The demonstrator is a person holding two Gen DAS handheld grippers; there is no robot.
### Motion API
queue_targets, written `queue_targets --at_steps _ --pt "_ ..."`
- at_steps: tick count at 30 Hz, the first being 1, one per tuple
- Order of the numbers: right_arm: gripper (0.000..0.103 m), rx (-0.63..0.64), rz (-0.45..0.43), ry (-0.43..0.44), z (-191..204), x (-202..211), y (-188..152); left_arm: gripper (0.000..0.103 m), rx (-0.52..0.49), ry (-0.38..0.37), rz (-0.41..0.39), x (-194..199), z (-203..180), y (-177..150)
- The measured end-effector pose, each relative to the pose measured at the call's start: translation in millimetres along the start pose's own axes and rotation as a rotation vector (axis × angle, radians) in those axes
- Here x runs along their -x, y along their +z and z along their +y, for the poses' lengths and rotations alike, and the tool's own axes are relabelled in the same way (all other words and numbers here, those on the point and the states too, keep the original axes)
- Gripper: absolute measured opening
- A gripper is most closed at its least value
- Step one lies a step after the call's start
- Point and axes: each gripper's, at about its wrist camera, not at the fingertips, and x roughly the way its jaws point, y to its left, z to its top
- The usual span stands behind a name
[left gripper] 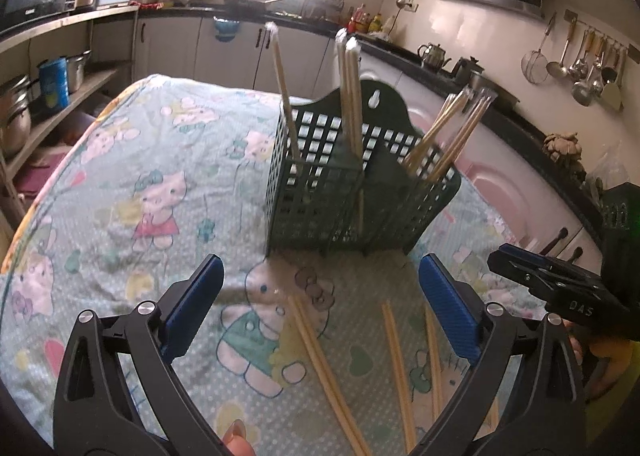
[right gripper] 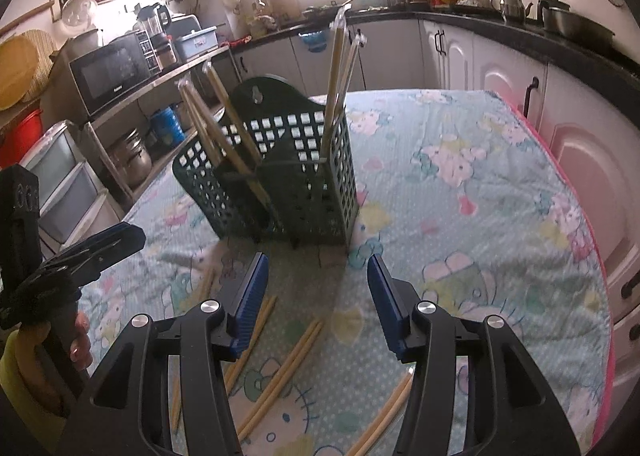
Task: Organize utensils
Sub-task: 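Move both grippers back down toward the remaining chopsticks on the cloth, then close the left gripper on a chopstick while the right gripper grasps another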
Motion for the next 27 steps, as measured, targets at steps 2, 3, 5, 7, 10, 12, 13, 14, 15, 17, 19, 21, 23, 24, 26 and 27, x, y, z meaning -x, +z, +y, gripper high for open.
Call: queue_targets --at_steps 2,3,5,7,10,12,13,14,15,17,19,21,23,24,26,27 --pt "0.05 -0.001 0.009 0.003 0 -2 -6 0.089 0.005 0.005 0.018 -4 2 -5" --pt "0.05 -0.002 0.014 0.004 0 -3 -8 0.089 0.006 0.008 0.026 -5 3 -7" --pt "0.05 -0.002 0.022 0.004 1 -5 -12 0.089 0.01 0.012 0.041 -9 5 -12" --pt "0.05 -0.001 0.035 0.004 1 -7 -18 0.089 0.013 0.016 0.055 -12 7 -15" --pt "0.05 0.001 0.055 0.006 1 -12 -26 0.089 0.02 0.02 0.082 -17 10 -22" --pt "0.05 0.004 0.069 0.009 1 -15 -30 0.089 0.017 0.027 0.104 -22 11 -26" --pt "0.05 0.007 0.076 0.01 2 -16 -32 0.089 0.015 0.03 0.117 -24 11 -28" --pt "0.05 0.009 0.082 0.01 2 -18 -34 0.089 0.015 0.03 0.128 -26 12 -31" --pt "0.05 0.012 0.091 0.01 3 -20 -36 0.089 0.015 0.029 0.139 -28 12 -32" --pt "0.05 0.015 0.108 0.012 4 -25 -40 0.089 0.012 0.027 0.159 -33 12 -36" --pt "0.05 0.019 0.124 0.01 5 -30 -42 0.087 0.013 0.018 0.179 -37 13 -39" --pt "0.05 0.024 0.144 0.011 5 -36 -44 0.078 0.017 0.01 0.199 -42 14 -42" --pt "0.05 0.019 0.168 0.009 4 -44 -45 0.066 0.021 0.007 0.219 -47 14 -44" --pt "0.05 0.014 0.177 0.013 3 -47 -45 0.064 0.024 0.001 0.225 -48 14 -45" --pt "0.049 0.004 0.194 0.015 2 -53 -45 0.057 0.029 -0.008 0.236 -51 14 -46" --pt "0.049 -0.004 0.205 0.023 1 -57 -45 0.056 0.034 -0.017 0.241 -52 14 -46"
